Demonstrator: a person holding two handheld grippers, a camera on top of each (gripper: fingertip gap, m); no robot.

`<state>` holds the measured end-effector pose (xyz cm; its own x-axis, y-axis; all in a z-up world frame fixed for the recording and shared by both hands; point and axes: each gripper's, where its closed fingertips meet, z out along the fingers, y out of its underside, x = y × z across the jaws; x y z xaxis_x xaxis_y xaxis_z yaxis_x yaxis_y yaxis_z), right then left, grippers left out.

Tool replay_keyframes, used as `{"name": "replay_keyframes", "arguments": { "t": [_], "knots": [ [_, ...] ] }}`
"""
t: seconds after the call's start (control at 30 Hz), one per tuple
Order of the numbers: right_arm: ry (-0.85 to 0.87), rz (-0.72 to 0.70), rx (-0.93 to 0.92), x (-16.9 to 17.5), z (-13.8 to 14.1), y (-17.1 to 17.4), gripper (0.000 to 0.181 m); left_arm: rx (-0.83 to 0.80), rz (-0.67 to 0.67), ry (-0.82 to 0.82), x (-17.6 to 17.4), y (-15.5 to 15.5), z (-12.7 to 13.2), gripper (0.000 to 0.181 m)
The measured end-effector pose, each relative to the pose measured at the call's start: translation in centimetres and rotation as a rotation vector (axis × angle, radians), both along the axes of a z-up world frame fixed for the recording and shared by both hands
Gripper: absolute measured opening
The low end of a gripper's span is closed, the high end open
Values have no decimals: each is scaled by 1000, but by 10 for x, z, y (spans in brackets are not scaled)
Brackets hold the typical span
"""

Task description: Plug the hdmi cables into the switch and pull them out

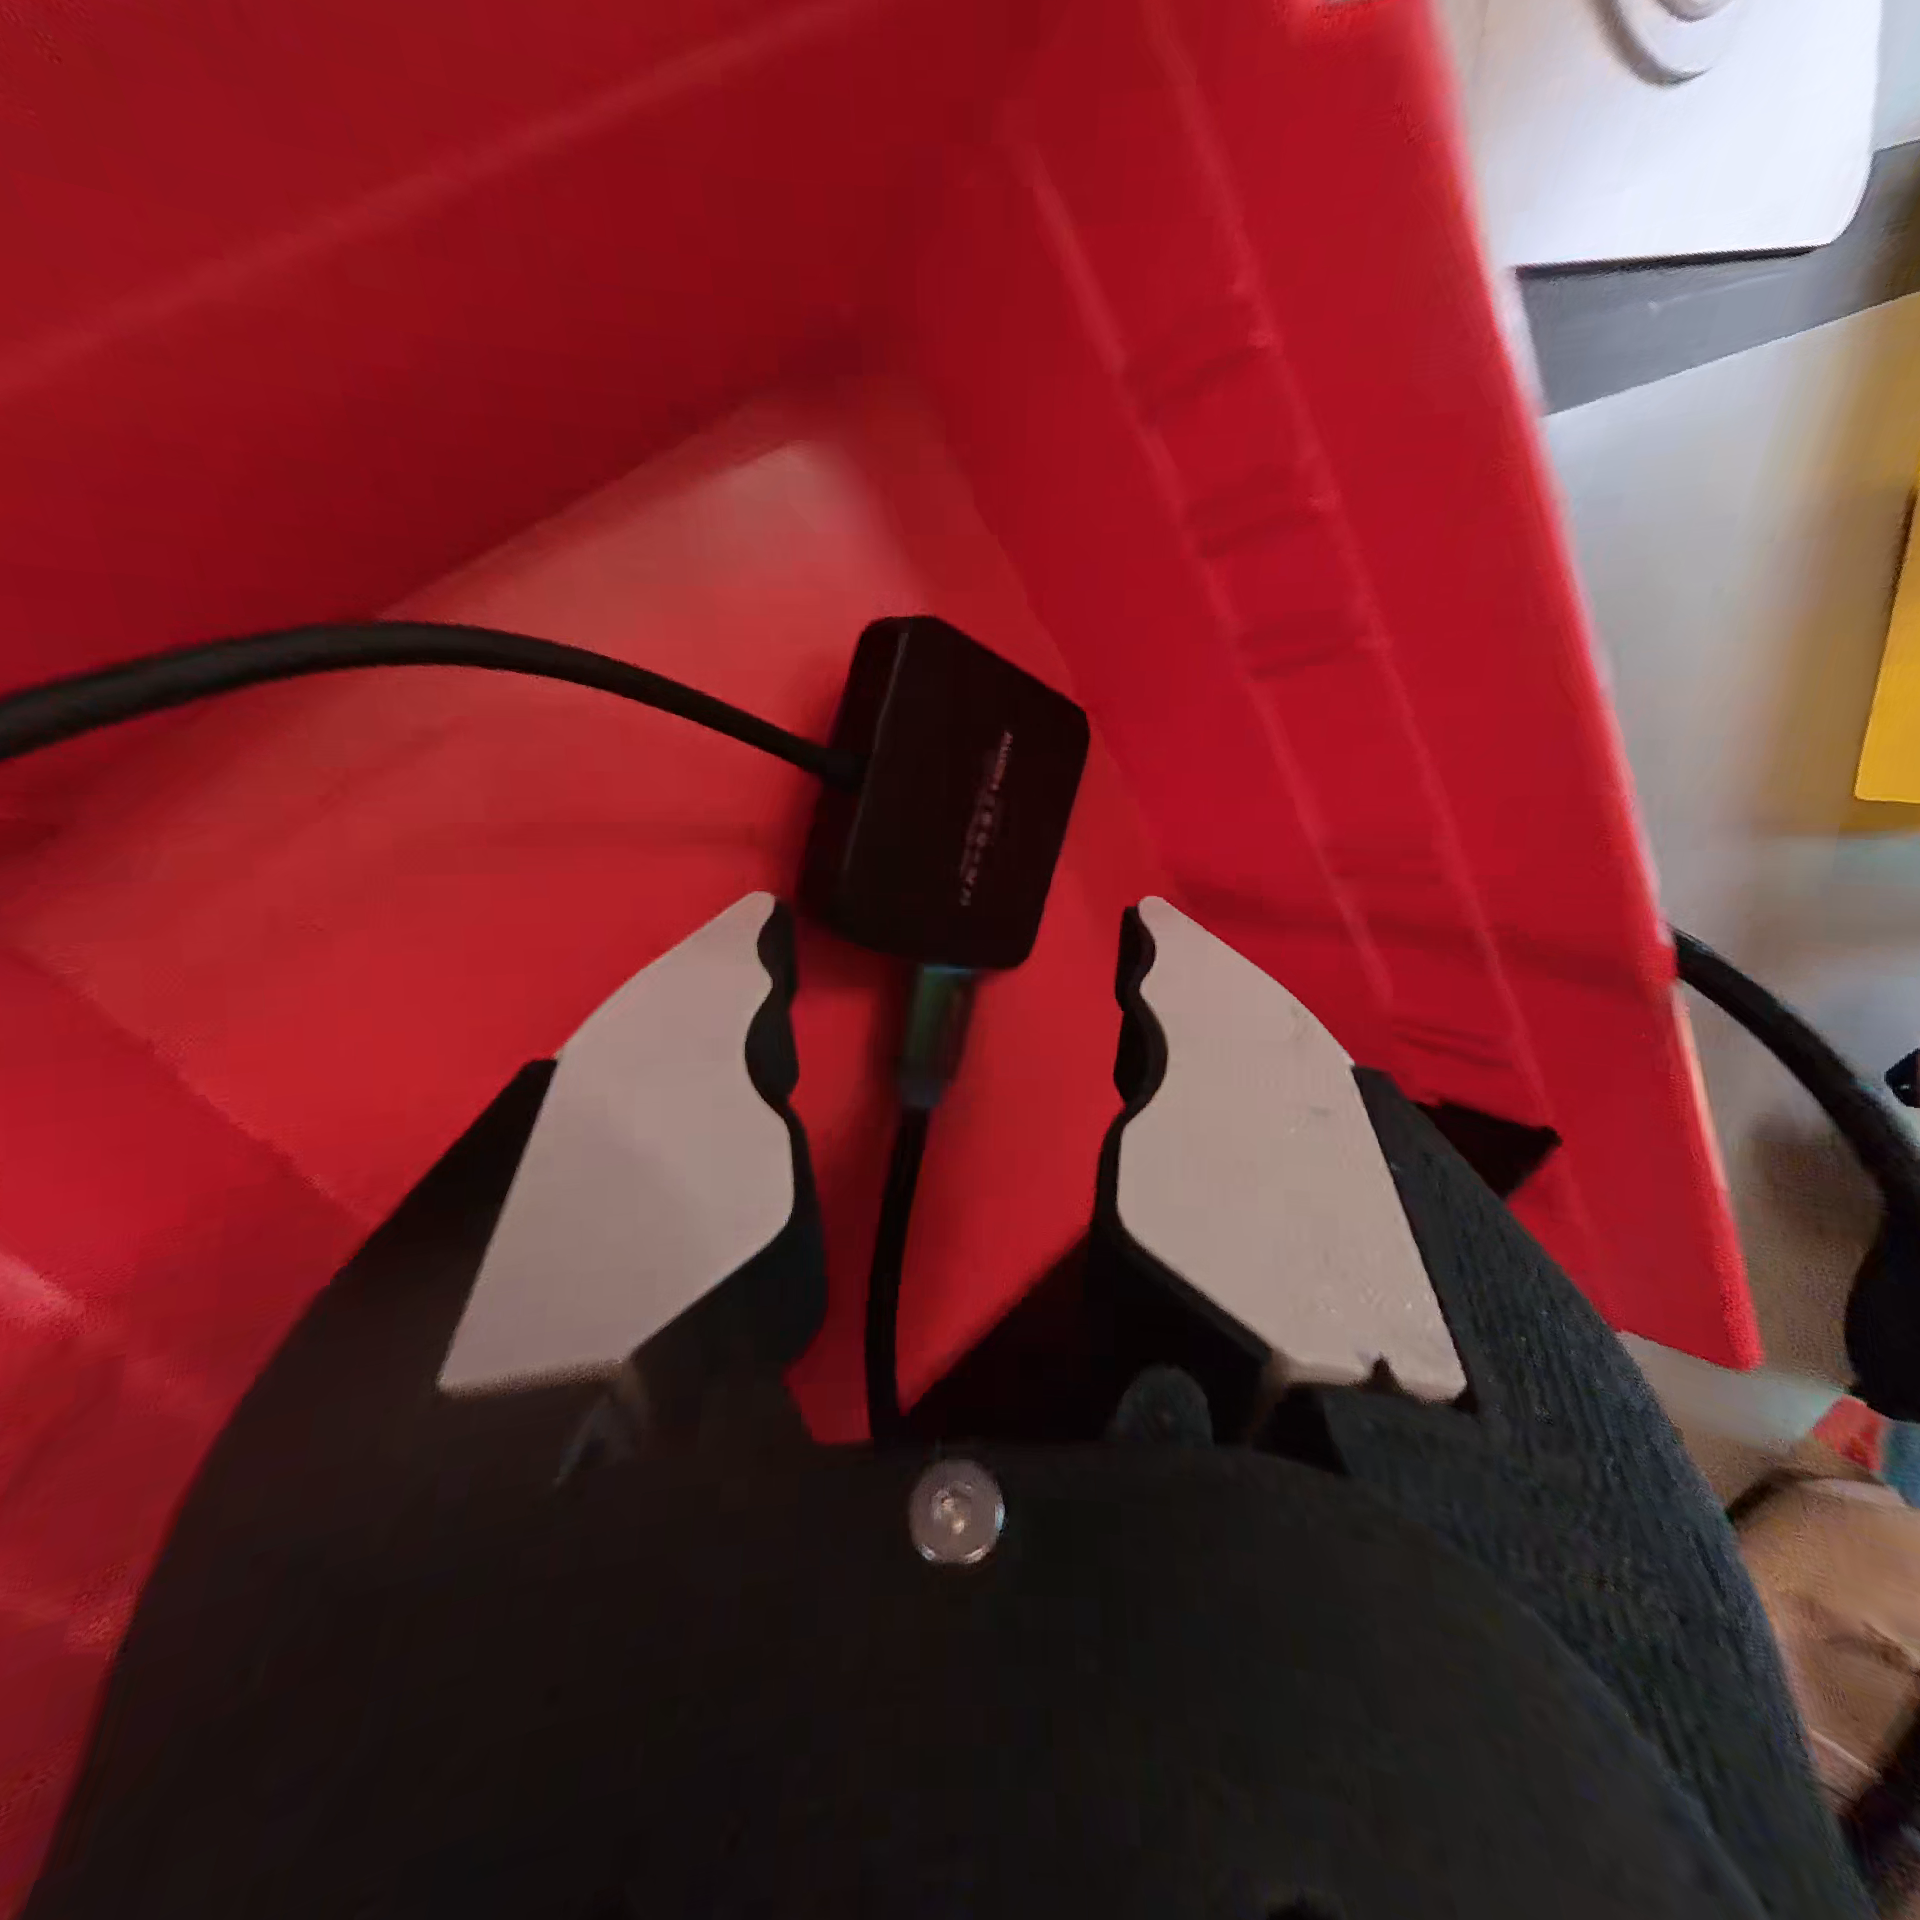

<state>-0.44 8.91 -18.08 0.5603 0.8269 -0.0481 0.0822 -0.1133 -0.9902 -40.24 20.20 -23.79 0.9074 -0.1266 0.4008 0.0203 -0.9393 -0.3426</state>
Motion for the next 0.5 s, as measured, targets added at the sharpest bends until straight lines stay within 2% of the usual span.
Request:
{"name": "replay_keyframes", "arguments": {
  "t": [0.13, 0.27, 0.3, 0.4, 0.5],
  "knots": [
    [2, 40, 15, -5, -1, -3, 34, -46, 28, -71, -1, 9, -24, 62],
    [-17, 64, 37, -9, -3, -5, 34, -60, 7, -248, 16, 13, -27, 32],
    [-24, 68, 40, -10, -4, -6, 34, -55, -2, -260, 18, 13, -26, 30],
    [-35, 76, 37, -10, -7, -6, 33, 40, -16, -258, 16, 18, -5, 20],
    [-27, 80, 30, -11, -7, -6, 32, 180, -45, -201, 12, 21, 36, 15]
  ]
}}
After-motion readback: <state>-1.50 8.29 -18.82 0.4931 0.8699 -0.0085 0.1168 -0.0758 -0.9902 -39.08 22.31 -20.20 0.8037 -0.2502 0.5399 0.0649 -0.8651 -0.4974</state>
